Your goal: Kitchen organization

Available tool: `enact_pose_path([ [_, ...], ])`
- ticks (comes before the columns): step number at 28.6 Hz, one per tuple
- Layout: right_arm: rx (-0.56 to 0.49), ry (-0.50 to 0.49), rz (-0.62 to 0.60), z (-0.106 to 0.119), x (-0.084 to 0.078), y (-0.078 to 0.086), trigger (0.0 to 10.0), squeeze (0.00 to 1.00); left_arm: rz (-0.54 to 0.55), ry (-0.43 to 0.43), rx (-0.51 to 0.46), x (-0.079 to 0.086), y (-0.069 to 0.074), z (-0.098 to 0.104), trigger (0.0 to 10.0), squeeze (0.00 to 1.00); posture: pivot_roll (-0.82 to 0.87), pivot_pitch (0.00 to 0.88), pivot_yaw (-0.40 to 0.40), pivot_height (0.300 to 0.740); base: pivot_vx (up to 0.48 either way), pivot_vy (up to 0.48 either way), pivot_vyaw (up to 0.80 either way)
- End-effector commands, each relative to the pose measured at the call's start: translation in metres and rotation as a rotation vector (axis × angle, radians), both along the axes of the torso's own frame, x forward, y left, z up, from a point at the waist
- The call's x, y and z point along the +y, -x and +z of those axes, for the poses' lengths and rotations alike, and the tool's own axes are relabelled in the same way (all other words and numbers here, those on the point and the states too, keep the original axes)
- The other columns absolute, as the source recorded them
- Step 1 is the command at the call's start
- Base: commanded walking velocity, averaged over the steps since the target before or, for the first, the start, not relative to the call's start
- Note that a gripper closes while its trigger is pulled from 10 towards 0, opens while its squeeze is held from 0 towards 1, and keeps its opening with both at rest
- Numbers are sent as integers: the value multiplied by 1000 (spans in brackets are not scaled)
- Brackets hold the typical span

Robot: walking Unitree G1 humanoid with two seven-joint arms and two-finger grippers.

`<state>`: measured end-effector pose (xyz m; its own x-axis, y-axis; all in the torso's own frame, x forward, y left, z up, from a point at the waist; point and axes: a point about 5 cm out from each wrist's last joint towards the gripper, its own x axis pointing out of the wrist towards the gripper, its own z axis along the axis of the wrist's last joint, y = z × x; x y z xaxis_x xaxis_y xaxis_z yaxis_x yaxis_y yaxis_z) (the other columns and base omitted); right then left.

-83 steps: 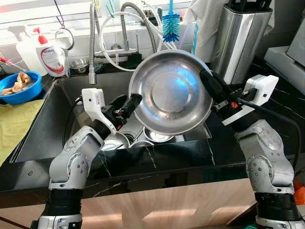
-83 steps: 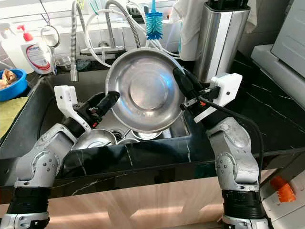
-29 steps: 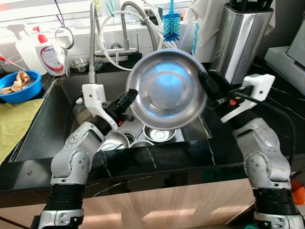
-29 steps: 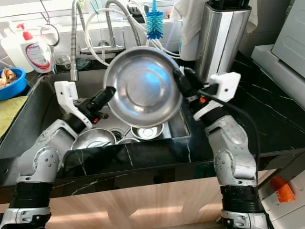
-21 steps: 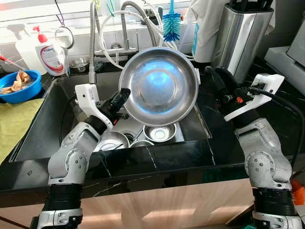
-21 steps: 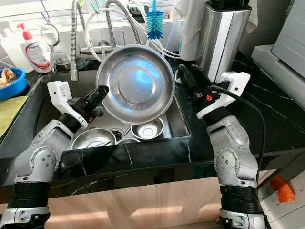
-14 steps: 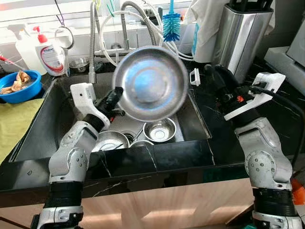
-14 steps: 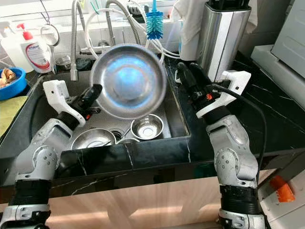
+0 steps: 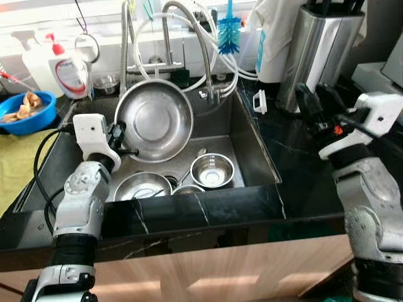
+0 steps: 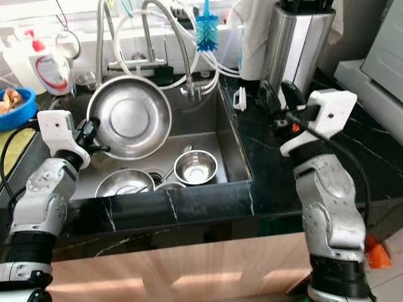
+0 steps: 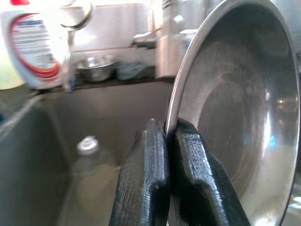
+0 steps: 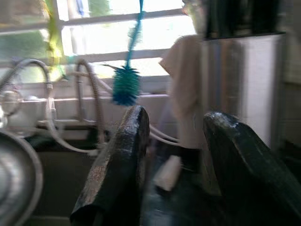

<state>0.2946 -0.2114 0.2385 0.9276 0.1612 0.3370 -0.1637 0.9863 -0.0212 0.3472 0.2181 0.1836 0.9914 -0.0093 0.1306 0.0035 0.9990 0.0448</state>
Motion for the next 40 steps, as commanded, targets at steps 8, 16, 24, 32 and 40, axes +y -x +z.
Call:
enact_pose_path([
  [8, 79, 1, -274, -25, -31, 25, 10000, 0, 50, -116, 12, 15, -6, -3, 10000, 0, -73, 0, 45, 740, 0, 0, 0],
  [16, 199, 38, -246, -62, -10, 35, 10000, 0, 68, -238, 48, 18, -11, -15, 10000, 0, -70, 0, 53, 740, 0, 0, 0],
  [24, 192, 32, -234, -64, 1, 38, 10000, 0, 57, -254, 117, 14, -16, -29, 10000, 0, -77, 0, 61, 740, 0, 0, 0],
  [32, 192, 36, -238, -63, 3, 35, 10000, 0, 54, -267, 190, 14, -17, -42, 10000, 0, -74, 0, 56, 740, 0, 0, 0],
  [40, 188, 35, -224, -62, 7, 33, 10000, 0, 40, -237, 223, 13, -16, -49, 10000, 1000, -72, 0, 51, 740, 0, 0, 0],
])
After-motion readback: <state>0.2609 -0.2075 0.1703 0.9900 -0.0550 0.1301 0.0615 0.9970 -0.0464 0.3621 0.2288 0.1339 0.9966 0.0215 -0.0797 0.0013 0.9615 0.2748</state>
